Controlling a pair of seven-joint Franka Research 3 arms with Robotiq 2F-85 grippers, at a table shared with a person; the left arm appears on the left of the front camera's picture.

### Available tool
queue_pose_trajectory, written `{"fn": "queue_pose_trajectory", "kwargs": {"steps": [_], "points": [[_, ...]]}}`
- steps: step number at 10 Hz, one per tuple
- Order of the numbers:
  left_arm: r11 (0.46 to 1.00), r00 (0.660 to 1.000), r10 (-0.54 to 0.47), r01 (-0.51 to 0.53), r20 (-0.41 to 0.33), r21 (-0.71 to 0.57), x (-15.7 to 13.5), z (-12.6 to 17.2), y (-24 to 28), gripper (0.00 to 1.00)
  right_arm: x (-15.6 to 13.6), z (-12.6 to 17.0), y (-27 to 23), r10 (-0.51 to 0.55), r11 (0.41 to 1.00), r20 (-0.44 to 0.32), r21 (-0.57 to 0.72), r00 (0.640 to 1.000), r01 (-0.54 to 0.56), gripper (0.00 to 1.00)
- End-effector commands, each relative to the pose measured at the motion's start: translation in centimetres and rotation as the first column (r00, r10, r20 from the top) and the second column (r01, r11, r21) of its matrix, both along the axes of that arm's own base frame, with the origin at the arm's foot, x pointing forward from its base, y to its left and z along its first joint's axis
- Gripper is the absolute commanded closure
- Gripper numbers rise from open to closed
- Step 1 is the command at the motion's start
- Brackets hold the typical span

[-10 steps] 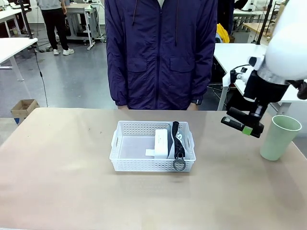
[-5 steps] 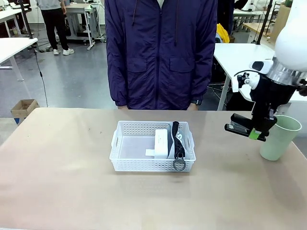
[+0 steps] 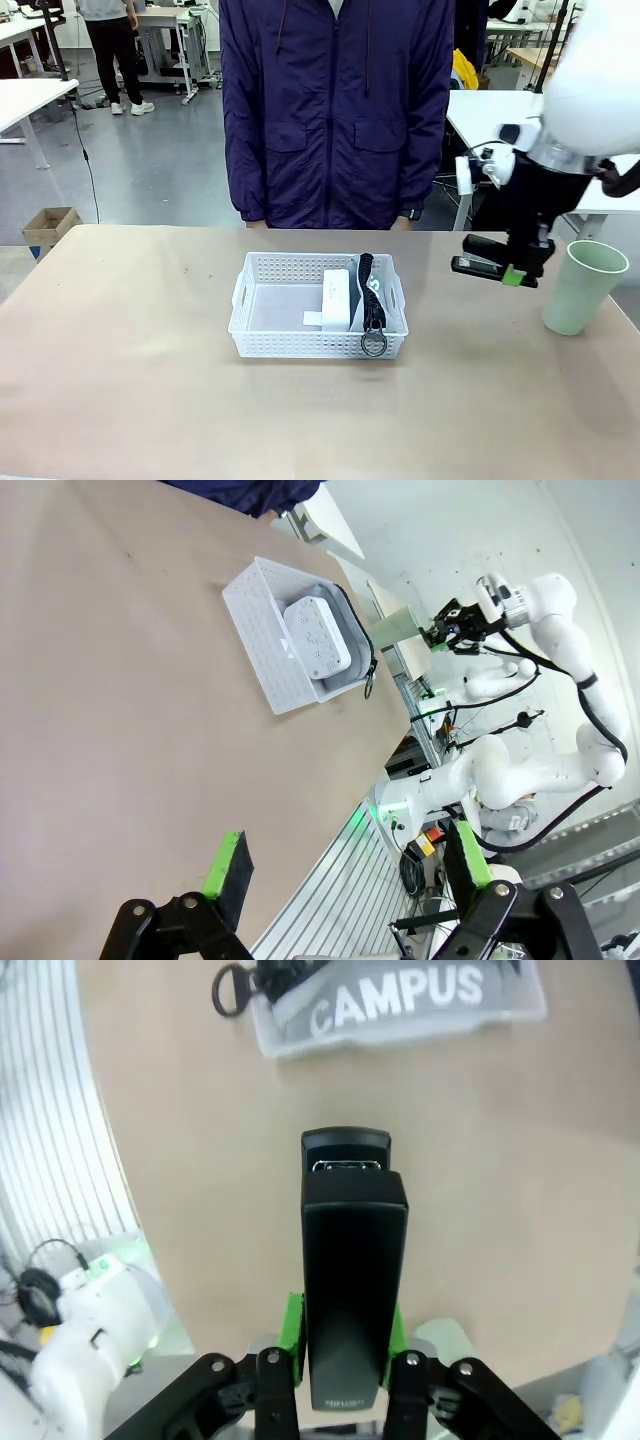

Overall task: Efficiently arrange items inside the basket to fit them all.
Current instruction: Pick up the Stapler and place it inside the Organizing basket.

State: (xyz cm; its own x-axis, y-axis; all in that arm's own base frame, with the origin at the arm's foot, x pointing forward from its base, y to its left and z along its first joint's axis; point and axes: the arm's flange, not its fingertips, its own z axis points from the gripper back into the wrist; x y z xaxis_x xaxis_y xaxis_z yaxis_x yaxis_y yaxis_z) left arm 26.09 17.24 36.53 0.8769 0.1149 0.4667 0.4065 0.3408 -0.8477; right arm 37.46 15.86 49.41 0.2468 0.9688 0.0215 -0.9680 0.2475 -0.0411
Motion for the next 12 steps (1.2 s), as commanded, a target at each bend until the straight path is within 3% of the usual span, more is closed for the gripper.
{"fn": "queue_pose_trajectory", "kwargs": {"steps": [1, 4, 5, 6, 8, 9, 12], "points": [[1.0, 1.0, 0.003, -0.003, -0.007, -0.016, -0.1, 0.4, 0.0, 0.0, -0.2, 2.8, 6.7, 0.027, 0.997, 0.022, -0.079, 0.999, -0.025, 0.63], [1.0, 1.0, 0.003, -0.003, -0.007, -0.016, -0.1, 0.4, 0.0, 0.0, 2.1, 4.6, 18.3, 0.086, 0.996, 0.012, -0.026, 0.996, -0.086, 0.63], [1.0, 1.0, 0.003, -0.003, -0.007, -0.016, -0.1, 0.4, 0.0, 0.0, 3.0, 4.4, 21.7, 0.03, 0.999, 0.035, -0.034, 0.999, -0.029, 0.63], [1.0, 1.0, 0.003, -0.003, -0.007, -0.016, -0.1, 0.4, 0.0, 0.0, 3.9, 3.9, 24.1, 0.055, 0.998, 0.035, -0.027, 0.998, -0.054, 0.63], [1.0, 1.0, 0.003, -0.003, -0.007, -0.016, -0.1, 0.4, 0.0, 0.0, 6.3, 0.9, 27.8, -0.051, 0.998, 0.026, 0.029, 0.998, 0.05, 0.63], [1.0, 1.0, 0.003, -0.003, -0.007, -0.016, -0.1, 0.4, 0.0, 0.0, 6.9, -1.1, 28.7, -0.068, 0.997, -0.016, 0.041, 0.998, 0.069, 0.63], [1.0, 1.0, 0.003, -0.003, -0.007, -0.016, -0.1, 0.4, 0.0, 0.0, 6.9, -5.6, 30.1, 0.017, 0.998, -0.167, 0.062, 0.986, -0.007, 0.63]]}}
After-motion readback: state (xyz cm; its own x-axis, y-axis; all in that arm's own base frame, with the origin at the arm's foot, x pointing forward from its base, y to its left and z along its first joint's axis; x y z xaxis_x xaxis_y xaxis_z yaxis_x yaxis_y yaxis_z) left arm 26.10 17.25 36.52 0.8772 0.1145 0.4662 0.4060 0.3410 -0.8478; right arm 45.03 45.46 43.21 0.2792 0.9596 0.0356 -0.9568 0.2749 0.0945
